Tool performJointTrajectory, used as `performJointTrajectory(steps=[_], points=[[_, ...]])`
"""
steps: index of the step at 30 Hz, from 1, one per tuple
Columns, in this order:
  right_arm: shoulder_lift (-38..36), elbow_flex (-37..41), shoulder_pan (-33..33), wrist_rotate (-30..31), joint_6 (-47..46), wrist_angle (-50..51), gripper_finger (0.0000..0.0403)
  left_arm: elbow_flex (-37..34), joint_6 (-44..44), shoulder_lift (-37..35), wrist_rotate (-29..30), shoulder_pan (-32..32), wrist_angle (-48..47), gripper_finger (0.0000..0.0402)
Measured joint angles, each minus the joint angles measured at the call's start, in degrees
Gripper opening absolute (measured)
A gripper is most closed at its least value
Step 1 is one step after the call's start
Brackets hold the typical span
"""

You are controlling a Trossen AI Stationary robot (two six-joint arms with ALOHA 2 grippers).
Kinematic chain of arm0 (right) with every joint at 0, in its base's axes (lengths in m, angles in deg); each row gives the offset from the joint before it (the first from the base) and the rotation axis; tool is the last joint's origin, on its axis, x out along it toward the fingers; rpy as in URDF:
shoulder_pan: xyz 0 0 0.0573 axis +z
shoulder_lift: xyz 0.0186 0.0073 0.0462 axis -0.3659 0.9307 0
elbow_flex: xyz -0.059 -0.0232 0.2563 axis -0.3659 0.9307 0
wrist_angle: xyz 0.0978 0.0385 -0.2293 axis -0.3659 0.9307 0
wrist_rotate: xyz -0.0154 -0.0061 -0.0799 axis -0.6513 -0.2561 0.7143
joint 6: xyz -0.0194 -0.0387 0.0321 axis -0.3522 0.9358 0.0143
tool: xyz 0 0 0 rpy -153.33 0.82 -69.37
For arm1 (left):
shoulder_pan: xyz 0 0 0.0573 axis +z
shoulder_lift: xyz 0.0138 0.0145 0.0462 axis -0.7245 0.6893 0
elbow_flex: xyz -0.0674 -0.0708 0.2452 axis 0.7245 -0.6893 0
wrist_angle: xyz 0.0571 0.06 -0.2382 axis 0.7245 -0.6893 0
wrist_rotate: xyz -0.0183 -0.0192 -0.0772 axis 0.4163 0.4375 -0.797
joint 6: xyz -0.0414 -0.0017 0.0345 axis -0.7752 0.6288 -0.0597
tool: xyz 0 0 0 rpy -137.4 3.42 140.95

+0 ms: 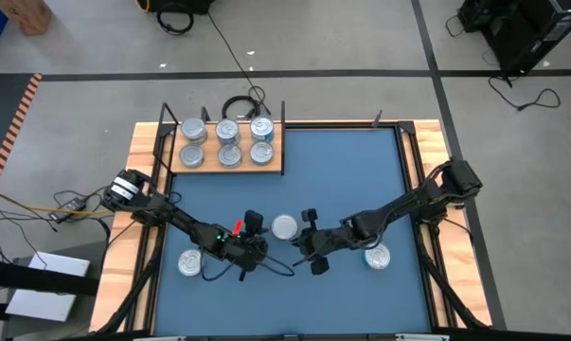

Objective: Stack canned seafood by type on shelf
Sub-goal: Stack the green tuna can on top of the green tuna can on the shelf

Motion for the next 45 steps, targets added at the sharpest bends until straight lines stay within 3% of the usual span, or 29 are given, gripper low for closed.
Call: performJointTrajectory(steps=[7, 13, 19, 26, 33, 38, 45], points=[[4.52, 0.09, -0.56, 4.53, 4.93, -0.09, 0.0132, -5.21, 2.52, -5.87, -7.27, 0.08, 11.00, 0.0178], [7.86, 0.08, -2.60, 4.31, 8.85, -2.02, 0.0148, -8.82, 1.60, -10.79, -13.47, 0.96, 12.31, 0.0147], [8.96, -0.04, -3.81, 1.93, 9.57, -2.29, 0.0116, -9.38, -0.01, -10.86, -16.59, 1.17, 12.20, 0.0138], [9.88, -0.52, -5.06, -0.44, 9.22, -3.68, 0.0011, -9.24, 0.42, -10.70, -14.39, 1.17, 13.48, 0.0138], [9.94, -3.40, -6.35, -6.35, 4.31, -1.82, 0.0003, -9.22, 5.13, -10.70, -8.08, 0.69, 14.70, 0.0150], [10.00, -5.01, -7.27, -9.57, 0.17, -2.86, 0.0002, -9.22, 5.80, -10.70, -7.29, 0.69, 14.67, 0.0177], [9.92, -6.49, -7.91, -9.62, -3.86, -3.98, 0.0001, -9.22, 5.78, -10.19, -7.30, 0.65, 14.50, 0.0228]])
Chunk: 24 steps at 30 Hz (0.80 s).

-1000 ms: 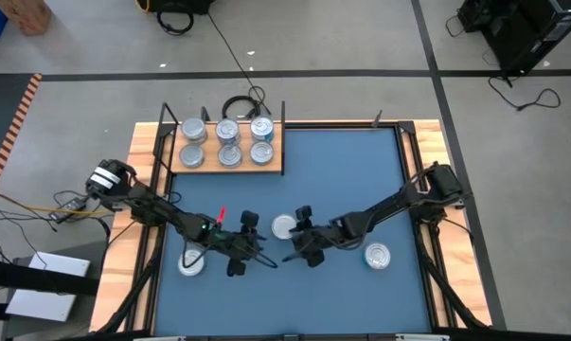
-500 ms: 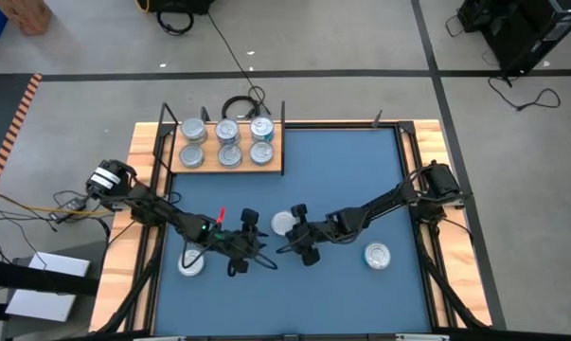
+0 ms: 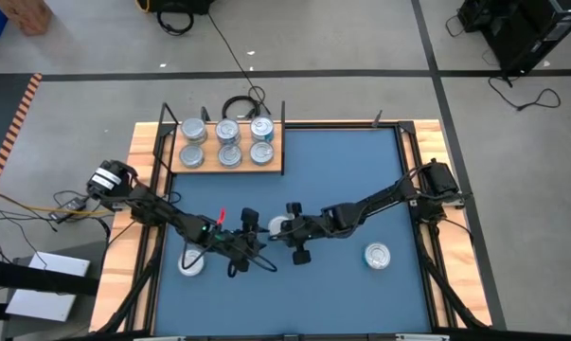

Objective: Stack canned seafood by type on shelf
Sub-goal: Stack the green tuna can on top of the green tuna can on the shelf

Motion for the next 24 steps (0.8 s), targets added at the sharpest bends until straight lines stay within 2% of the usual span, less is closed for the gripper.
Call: performJointTrajectory(steps=[4, 11, 14, 19, 24], points=[[0.00, 0.02, 0.87, 0.72, 3.60, 3.18, 0.0012, 0.00, -0.88, 1.20, -0.01, -0.39, -0.23, 0.0244], [-0.02, 0.02, 3.23, 8.32, 17.00, 11.78, 0.0099, -0.02, -1.33, 1.32, -0.31, -0.72, -0.64, 0.0244], [-0.02, 0.02, 3.43, 11.32, 20.56, 13.36, 0.0121, -0.02, -1.33, 1.32, -0.33, -0.72, -0.77, 0.0244], [-0.02, 0.02, 2.33, 10.96, 21.30, 13.83, 0.0120, -0.02, -1.38, 1.32, -0.35, -0.72, -0.79, 0.0243], [-0.24, -0.34, 1.30, 0.86, 13.17, 11.12, 0.0082, -0.02, -1.39, 1.32, -0.35, -0.72, -0.94, 0.0243]])
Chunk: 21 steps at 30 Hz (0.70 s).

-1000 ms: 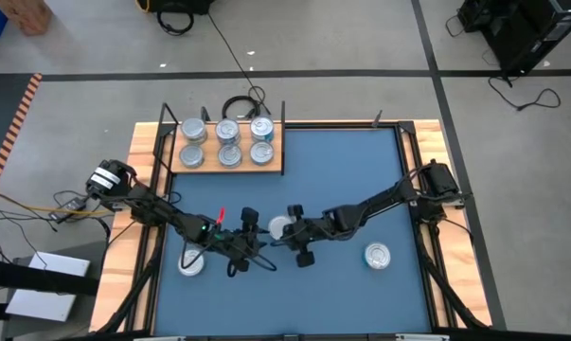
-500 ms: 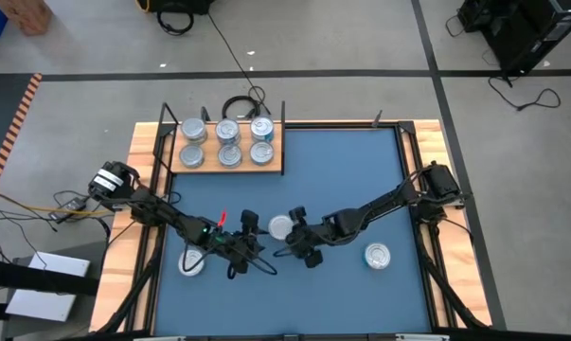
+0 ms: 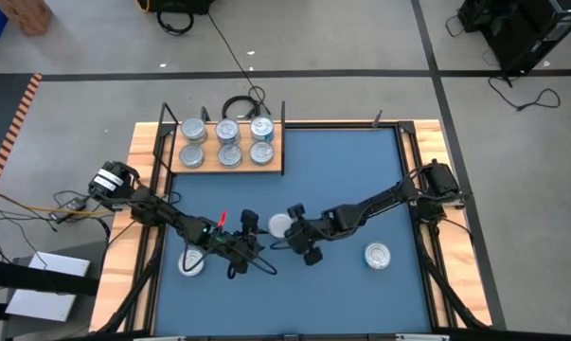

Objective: Stack canned seafood by type on shelf
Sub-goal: Stack the green tuna can on top of the green tuna can on the shelf

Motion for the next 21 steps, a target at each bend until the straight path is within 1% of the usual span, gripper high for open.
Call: performJointTrajectory(steps=[2, 4, 6, 8, 10, 12, 16, 21], points=[[0.10, -0.91, 0.67, -1.49, -2.28, -0.71, 0.0066, 0.00, -0.01, 0.00, 0.00, 0.02, -0.03, 0.0243], [-0.31, -2.37, 1.32, -0.55, -2.34, -0.53, 0.0058, 0.00, -0.01, 0.00, 0.00, 0.02, -0.12, 0.0243], [-1.30, -3.80, 1.84, 1.48, -0.88, 0.88, 0.0059, 0.00, -0.08, -0.02, 0.00, 0.00, -0.35, 0.0243], [-1.89, -5.31, 1.87, 2.99, 1.20, 4.50, 0.0067, 0.00, -0.53, -0.02, 0.00, 0.00, -0.87, 0.0243], [-1.83, -6.13, 1.76, 3.04, 2.85, 9.03, 0.0080, 0.00, -1.71, -0.02, 0.00, 0.00, -1.03, 0.0243], [-1.64, -6.07, 1.71, 2.19, 4.27, 11.48, 0.0094, 0.00, -2.08, -0.02, -0.01, 0.00, -1.42, 0.0243], [-1.13, -5.98, 1.71, 2.18, 6.05, 14.04, 0.0111, 0.00, -2.13, -0.04, -0.01, 0.00, -1.66, 0.0243], [-1.11, -5.33, 1.03, 2.74, 9.09, 13.61, 0.0110, 0.00, -1.88, -0.04, -0.02, 0.00, -1.55, 0.0243]])
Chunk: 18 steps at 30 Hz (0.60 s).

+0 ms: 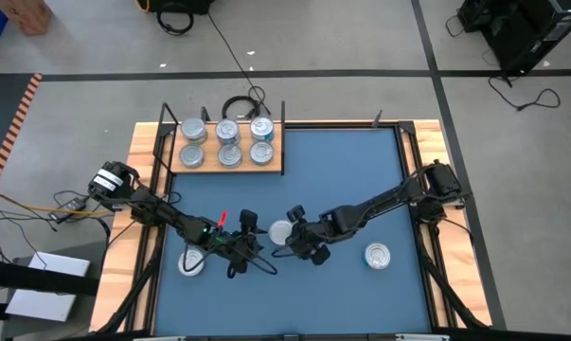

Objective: Stack canned seafood by type on shelf
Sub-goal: Stack the green tuna can on top of the green tuna can on the shelf

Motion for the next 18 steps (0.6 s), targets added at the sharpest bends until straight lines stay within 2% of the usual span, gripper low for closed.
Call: performJointTrajectory(steps=[3, 9, 15, 18], points=[[0.86, 0.72, -0.47, -1.00, 2.59, -1.03, 0.0102, 0.00, 0.04, 0.00, 0.02, 0.00, 0.07, 0.0243], [3.25, 1.20, -0.40, 1.04, 4.08, -5.23, 0.0083, 0.00, 0.24, -0.02, -0.19, 0.00, 0.25, 0.0243], [3.42, 1.23, -0.28, 1.76, 1.67, -6.82, 0.0015, 0.00, 0.26, -0.02, -0.76, 0.00, 0.99, 0.0243], [3.43, 1.08, -0.30, 1.33, -1.14, -6.83, 0.0009, 0.02, 0.26, -0.02, -0.91, 0.00, 1.15, 0.0243]])
